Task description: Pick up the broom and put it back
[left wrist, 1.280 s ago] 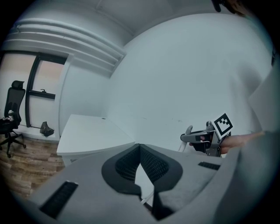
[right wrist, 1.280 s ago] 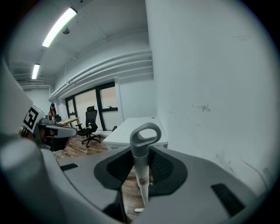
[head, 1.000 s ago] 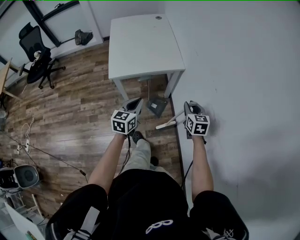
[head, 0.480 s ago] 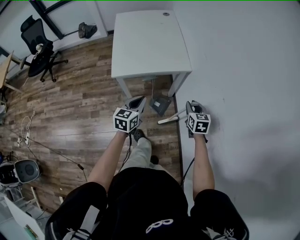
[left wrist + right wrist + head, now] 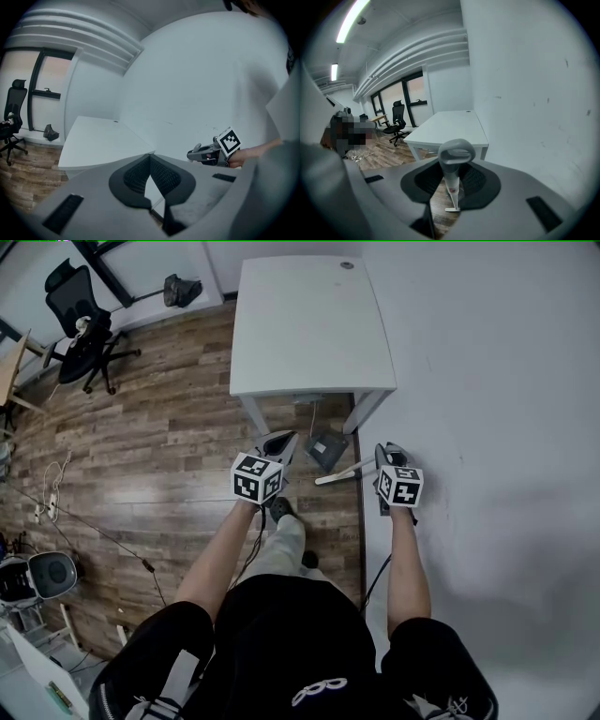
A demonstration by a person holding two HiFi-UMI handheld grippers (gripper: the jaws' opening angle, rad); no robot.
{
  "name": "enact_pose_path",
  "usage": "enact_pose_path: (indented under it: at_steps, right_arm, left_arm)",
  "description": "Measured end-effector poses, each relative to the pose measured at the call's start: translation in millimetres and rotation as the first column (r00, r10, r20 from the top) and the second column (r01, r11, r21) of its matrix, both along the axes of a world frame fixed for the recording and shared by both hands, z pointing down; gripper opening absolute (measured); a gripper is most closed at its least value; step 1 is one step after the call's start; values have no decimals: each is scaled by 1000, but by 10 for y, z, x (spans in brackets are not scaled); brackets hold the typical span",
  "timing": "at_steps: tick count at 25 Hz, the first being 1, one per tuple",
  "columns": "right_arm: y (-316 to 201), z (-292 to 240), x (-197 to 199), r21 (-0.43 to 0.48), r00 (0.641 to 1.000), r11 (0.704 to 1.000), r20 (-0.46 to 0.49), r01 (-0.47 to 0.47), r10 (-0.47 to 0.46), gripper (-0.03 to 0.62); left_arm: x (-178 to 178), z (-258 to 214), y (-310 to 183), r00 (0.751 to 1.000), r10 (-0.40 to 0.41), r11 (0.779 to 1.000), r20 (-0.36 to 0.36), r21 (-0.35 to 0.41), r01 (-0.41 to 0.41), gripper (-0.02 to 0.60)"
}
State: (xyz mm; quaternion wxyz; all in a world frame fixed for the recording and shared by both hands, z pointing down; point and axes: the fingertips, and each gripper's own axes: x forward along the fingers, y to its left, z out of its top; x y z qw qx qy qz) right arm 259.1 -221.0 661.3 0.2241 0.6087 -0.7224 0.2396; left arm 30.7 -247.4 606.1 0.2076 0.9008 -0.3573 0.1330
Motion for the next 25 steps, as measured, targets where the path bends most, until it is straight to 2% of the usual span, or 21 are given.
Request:
enact_pose_path:
  at_steps: [14,25]
  right_arm:
    - [-399,468,-229,-92,999,996,-20,24,-26,114]
    - [-842,595,-207,-107,1000,994,-6,-8,7,114]
  left_arm:
    - [-250,187,-387,1000,-20,999,4,-32,21,11]
    - [-314,267,-790,1000,-12,999,-1,-44,12,11]
